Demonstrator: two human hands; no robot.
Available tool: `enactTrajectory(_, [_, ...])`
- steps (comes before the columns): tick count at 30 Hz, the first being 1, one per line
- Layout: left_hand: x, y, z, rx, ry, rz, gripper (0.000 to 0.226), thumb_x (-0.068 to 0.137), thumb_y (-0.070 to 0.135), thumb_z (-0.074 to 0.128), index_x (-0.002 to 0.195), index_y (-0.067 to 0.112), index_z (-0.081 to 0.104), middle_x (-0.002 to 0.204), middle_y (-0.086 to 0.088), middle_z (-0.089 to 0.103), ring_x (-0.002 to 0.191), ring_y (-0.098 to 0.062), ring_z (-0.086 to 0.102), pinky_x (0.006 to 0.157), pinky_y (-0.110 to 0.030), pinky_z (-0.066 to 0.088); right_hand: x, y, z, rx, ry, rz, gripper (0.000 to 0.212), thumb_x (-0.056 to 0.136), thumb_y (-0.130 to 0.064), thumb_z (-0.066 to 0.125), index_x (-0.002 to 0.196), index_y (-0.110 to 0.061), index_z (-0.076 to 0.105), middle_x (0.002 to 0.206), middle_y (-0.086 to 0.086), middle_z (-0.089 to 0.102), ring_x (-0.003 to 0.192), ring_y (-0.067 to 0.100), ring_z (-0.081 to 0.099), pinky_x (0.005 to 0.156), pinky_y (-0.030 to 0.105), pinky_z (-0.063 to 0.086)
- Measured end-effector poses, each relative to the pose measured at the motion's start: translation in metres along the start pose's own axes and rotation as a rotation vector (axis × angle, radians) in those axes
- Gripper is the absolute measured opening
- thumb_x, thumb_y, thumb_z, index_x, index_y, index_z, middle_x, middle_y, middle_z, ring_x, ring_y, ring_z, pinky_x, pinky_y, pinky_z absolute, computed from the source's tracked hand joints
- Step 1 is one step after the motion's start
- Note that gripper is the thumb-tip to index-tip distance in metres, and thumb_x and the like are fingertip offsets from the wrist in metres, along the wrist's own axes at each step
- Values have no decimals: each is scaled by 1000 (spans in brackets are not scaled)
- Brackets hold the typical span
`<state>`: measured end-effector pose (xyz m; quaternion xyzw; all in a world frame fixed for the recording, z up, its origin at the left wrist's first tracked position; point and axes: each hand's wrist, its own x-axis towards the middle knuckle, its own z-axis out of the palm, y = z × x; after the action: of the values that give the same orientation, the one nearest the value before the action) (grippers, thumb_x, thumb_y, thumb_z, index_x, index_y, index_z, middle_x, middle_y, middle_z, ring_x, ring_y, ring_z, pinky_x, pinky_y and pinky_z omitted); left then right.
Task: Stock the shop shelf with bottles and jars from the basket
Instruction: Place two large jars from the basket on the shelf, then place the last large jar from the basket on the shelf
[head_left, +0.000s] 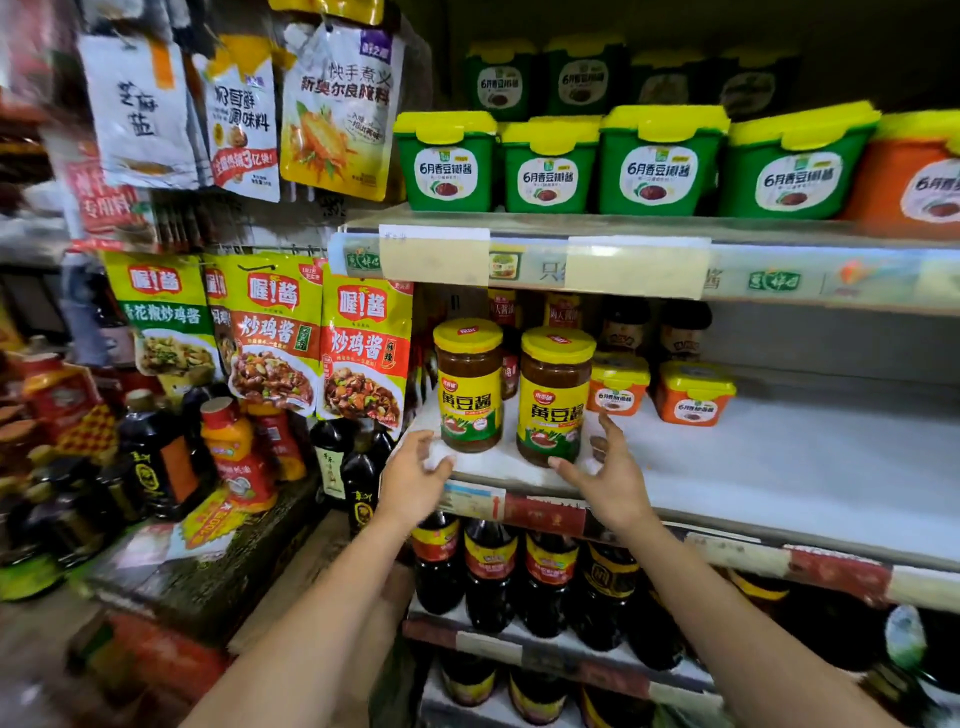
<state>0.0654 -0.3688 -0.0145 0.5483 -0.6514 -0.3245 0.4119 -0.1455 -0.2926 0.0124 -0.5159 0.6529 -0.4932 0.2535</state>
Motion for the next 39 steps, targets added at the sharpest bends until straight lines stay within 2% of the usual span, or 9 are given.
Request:
enactTrajectory(5, [-55, 1, -10, -35, 122, -42, 34, 85, 8, 59, 117, 3, 49, 112, -13, 60, 109, -23, 57, 91, -33, 47, -30, 2, 4, -9, 38, -168, 54, 83, -24, 65, 130, -13, 44, 122, 6, 59, 111, 16, 53, 88, 22, 41])
enactTrajectory(8, [-86, -10, -36, -18, 187, -111, 33, 86, 10, 58, 118, 6, 50, 109, -12, 61, 95, -18, 58, 78, -26, 44, -43, 0, 25, 29, -104, -184, 42, 83, -18, 65, 121, -10, 50, 103, 4, 61, 91, 16, 58, 74, 11, 45])
enactTrajectory(12, [-138, -42, -90, 64, 261, -236, 28, 87, 15, 59, 113, 8, 54, 102, -10, 62, 88, -21, 60, 71, -25, 44, -68, -3, 75, 38, -300, -201, 39, 82, -21, 66, 117, -9, 53, 93, 5, 63, 86, 15, 58, 78, 19, 46])
enactTrajectory(16, [-195, -84, -148, 113, 363, -354, 8, 85, 14, 61, 86, 21, 57, 75, -2, 57, 74, -21, 55, 70, -23, 45, -99, -7, 141, 47, -531, -193, 34, 81, -22, 67, 112, -9, 57, 87, 4, 64, 86, 16, 60, 74, 12, 46])
enactTrajectory(19, [-246, -116, -197, 174, 441, -472, 6, 84, 12, 61, 89, 14, 63, 85, -11, 64, 82, -27, 61, 80, -39, 49, -127, -17, 203, 34, -730, -185, 33, 81, -25, 67, 109, -9, 58, 86, 2, 63, 90, 20, 61, 84, 27, 46])
enactTrajectory(23, [-312, -153, -256, 222, 590, -596, 20, 84, 12, 61, 102, 3, 62, 101, -15, 67, 93, -22, 61, 88, -36, 47, -171, -37, 281, -1, -949, -208, 32, 82, -24, 66, 108, -8, 58, 87, 3, 64, 92, 23, 61, 87, 35, 45])
enactTrajectory(30, [-424, -219, -330, 100, 874, -889, 21, 86, 4, 56, 105, -7, 58, 86, -13, 60, 83, -25, 53, 62, -24, 44, -252, -52, 415, -59, -1294, -224, 25, 82, -28, 65, 102, -16, 58, 93, 7, 66, 84, 16, 60, 63, 12, 42])
enactTrajectory(34, [-458, -255, -354, 59, 983, -1023, 23, 86, 3, 57, 107, -5, 56, 102, -23, 61, 96, -40, 59, 76, -37, 45, -280, -48, 473, -118, -1414, -215, 20, 81, -31, 67, 96, -23, 57, 89, 5, 64, 87, 21, 62, 76, 26, 45])
enactTrajectory(39, [-453, -306, -385, 5, 948, -1123, 25, 89, 11, 54, 112, 0, 55, 106, -10, 54, 95, -26, 55, 82, -36, 44, -280, -49, 552, -200, -1506, -143, 26, 82, -33, 65, 103, -19, 57, 92, 4, 63, 88, 21, 62, 70, 25, 44])
